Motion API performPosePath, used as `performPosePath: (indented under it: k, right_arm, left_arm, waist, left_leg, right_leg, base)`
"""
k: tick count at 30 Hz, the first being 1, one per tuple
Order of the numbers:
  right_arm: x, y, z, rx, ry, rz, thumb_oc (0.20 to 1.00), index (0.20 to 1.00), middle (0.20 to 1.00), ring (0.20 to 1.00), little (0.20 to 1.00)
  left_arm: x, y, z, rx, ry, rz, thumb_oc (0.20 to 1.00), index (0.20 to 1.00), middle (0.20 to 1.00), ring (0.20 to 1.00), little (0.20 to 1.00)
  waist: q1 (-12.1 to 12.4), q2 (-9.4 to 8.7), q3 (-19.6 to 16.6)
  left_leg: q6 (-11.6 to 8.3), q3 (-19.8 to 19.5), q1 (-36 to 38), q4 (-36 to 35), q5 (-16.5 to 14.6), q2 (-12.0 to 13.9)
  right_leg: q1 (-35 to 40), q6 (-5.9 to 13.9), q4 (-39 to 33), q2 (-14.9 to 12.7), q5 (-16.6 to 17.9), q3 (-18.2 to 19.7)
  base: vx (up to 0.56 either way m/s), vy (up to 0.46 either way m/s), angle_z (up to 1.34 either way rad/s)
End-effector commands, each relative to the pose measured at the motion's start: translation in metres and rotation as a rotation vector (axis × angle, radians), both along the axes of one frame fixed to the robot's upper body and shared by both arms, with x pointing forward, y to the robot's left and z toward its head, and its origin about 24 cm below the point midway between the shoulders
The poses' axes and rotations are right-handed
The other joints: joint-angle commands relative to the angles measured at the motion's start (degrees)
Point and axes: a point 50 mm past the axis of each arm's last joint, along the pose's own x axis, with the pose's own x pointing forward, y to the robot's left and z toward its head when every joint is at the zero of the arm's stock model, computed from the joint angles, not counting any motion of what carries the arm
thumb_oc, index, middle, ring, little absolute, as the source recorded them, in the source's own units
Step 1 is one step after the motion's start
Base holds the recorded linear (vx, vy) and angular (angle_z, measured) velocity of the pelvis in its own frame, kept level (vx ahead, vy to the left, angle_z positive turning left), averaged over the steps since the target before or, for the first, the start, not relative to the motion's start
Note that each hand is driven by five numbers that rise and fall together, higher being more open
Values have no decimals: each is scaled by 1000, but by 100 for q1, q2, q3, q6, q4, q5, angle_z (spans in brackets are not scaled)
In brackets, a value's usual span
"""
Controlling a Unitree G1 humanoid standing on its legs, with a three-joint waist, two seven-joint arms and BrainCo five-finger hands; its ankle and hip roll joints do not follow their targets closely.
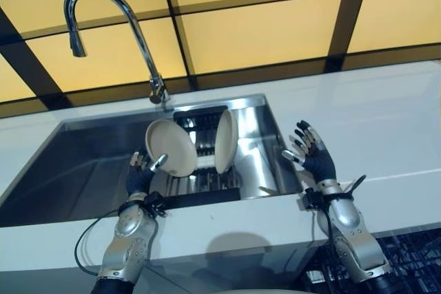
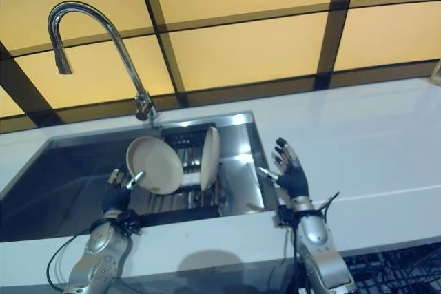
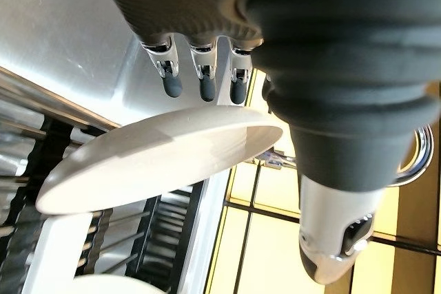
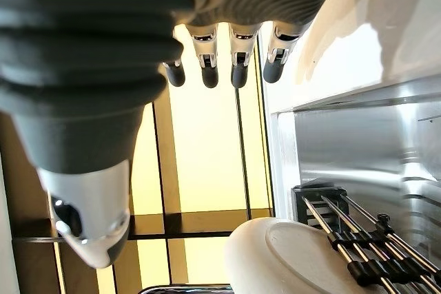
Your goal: Pick up plates and place into dishwasher.
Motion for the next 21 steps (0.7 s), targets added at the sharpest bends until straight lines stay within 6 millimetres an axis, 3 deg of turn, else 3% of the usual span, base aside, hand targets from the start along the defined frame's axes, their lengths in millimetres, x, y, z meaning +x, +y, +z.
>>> performPosePath:
  k: [1,7,21]
  right_arm:
    - [-11,-4,-24,-60,120,8,1000,1000,1000,1000,1000]
    - [-12,-9,-26,-89,150,18,1000,1000,1000,1000,1000]
    - [-13,-26,-23,-173,187,14,1000,1000,1000,1000,1000]
  left_arm:
    - [12,25,7,25,-17,103,1000,1000,1000,1000,1000]
    - [10,32,-4,37,29,166,1000,1000,1000,1000,1000]
    - [11,26,-18,38,66,139,1000,1000,1000,1000,1000]
  waist:
    - [-216,-317,69]
    - [-307,-284,141]
    - [-589,-117,395]
  left_leg:
    - [211,269,-423,263,-160,-171]
    - [216,252,-430,303,-105,-191]
    - [228,401,-563,481,41,-223]
  right_leg:
    - [-181,109,428,-310,-540,-28]
    - [-194,100,500,-332,-540,10]
    - [-402,120,693,-381,-461,227]
  base:
    - [68,51,-6]
    - [68,47,-7]
    - [26,50,-7]
